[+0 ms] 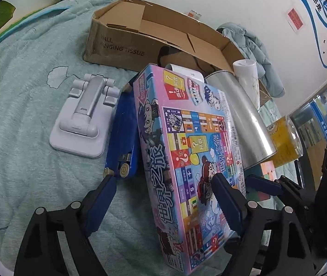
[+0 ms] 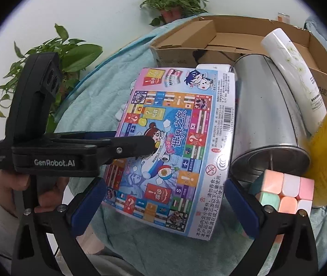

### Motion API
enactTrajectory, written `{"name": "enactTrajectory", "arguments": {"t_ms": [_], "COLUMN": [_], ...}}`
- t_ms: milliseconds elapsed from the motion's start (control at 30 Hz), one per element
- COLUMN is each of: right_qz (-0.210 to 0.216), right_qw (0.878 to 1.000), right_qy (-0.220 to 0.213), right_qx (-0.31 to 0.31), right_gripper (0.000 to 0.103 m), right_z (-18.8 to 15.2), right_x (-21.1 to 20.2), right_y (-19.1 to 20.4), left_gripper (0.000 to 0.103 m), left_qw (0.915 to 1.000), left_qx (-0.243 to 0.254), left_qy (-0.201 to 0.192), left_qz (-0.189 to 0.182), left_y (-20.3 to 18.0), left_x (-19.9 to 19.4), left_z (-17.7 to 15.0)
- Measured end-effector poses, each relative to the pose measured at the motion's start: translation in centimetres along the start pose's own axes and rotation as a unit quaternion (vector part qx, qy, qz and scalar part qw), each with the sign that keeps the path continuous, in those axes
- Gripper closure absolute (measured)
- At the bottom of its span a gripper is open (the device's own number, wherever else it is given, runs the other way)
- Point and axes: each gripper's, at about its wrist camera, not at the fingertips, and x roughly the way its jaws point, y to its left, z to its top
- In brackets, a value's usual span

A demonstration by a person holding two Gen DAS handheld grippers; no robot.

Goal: Organize rigid objects
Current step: 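Grasp the board-game box with the left tool and lift it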

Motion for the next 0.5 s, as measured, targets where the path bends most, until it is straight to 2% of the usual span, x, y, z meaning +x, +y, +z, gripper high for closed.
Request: {"name": "enactTrajectory", "arguments": {"t_ms": [133, 200, 333, 467, 500], "right_qz": [-0.019, -0.029, -0.048, -0.058, -0.062], "right_qw": [1.0, 0.999, 0.998, 0.997, 0.996], "right_qy": [0.012, 0.023, 0.045, 0.054, 0.061], "right_qx": [0.013, 0.014, 0.005, 0.001, -0.002], "right_gripper": [0.001, 0.001, 0.0, 0.0, 0.0], "right_z": [1.1, 1.5, 2.2, 2.3, 2.4], "right_x": [0.8, 1.2, 2.2, 2.5, 2.6], "right_y": [-0.3, -0.4, -0.4, -0.3, -0.1], "left_gripper": [0.023, 0.029, 0.029, 0.043, 0.043], "left_qw": [0.9999, 0.9997, 0.9996, 0.9986, 0.9985], "left_qx": [-0.003, -0.009, -0.01, -0.018, -0.014], "left_qy": [0.011, 0.019, 0.023, 0.028, 0.03], "left_qz": [0.0, -0.01, -0.011, -0.042, -0.043], "left_y": [0.0, 0.0, 0.1, 0.2, -0.1], "left_x": [0.0, 0.0, -0.1, -0.1, 0.0], "left_z": [0.3, 0.2, 0.0, -0.1, -0.1]}}
